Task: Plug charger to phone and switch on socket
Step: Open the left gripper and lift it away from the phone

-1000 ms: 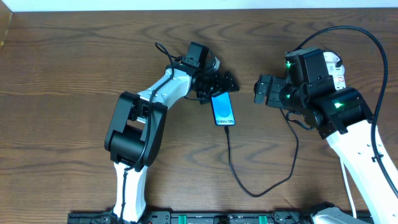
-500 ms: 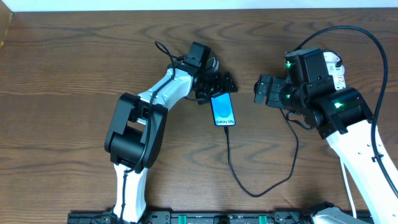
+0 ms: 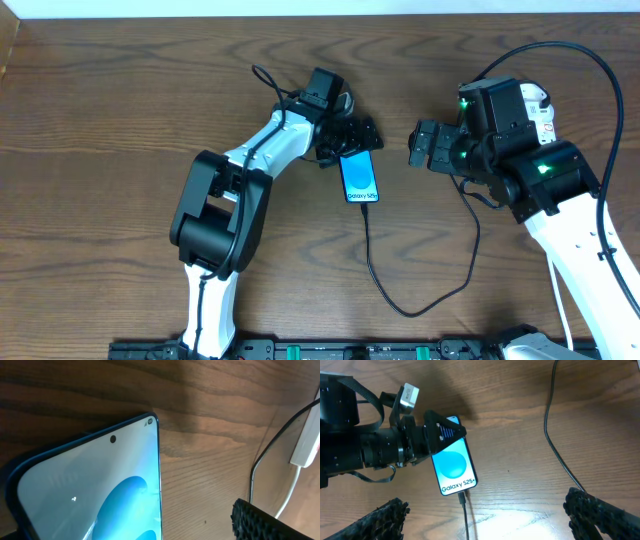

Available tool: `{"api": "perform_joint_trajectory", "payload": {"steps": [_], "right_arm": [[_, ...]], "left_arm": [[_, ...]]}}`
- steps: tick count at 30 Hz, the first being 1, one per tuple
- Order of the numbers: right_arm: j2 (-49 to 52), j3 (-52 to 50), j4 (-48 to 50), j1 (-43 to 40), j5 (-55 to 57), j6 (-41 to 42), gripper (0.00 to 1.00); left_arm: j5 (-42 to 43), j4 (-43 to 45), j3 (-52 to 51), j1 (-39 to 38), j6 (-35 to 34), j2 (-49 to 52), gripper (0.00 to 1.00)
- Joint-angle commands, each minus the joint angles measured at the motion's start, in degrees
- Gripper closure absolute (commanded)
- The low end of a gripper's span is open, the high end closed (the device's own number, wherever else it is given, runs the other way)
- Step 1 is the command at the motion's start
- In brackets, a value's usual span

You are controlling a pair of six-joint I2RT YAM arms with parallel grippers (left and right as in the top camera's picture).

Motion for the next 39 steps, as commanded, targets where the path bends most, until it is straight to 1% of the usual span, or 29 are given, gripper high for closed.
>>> {"api": "perform_joint_trajectory", "payload": {"steps": [1, 5, 10, 24, 29, 32, 34, 39], "right_arm": [[-0.4, 0.4, -0.1, 0.0, 0.5, -0.5, 0.01], [-0.4, 0.4, -0.1, 0.0, 0.5, -0.5, 0.01], [-0.4, 0.4, -0.3, 0.0, 0.5, -0.5, 0.01], [-0.4, 0.4, -0.5, 0.0, 0.4, -0.5, 0.01], [-0.4, 0.4, -0.5, 0.0, 0.5, -0.5, 0.01], [-0.4, 0.4, -0.5, 0.0, 0.5, -0.5, 0.01], [-0.4, 0.4, -0.4, 0.0, 0.5, -0.5, 0.01], [-0.4, 0.4, -0.2, 0.0, 0.5, -0.5, 0.01]], "left_arm": [[-8.6, -2.7, -3.9, -1.0, 0.8, 5.6, 0.08], [-10.2, -2.9, -3.9, -2.2, 0.5, 5.6, 0.08], [-13.2, -4.4, -3.9, -3.0, -1.9, 5.6, 0.08], [-13.4, -5.0, -3.9, -3.1, -1.8, 5.6, 0.08], [-15.1, -5.5, -3.8, -2.7, 0.5, 4.5, 0.08], [-18.8, -8.5, -2.8, -1.8, 2.1, 1.4, 0.08], [-20.1, -10.4, -1.9, -0.9, 5.0, -1.7, 0.08], [-24.8, -15.4, -1.4, 1.5, 10.3, -12.7, 0.08]]}}
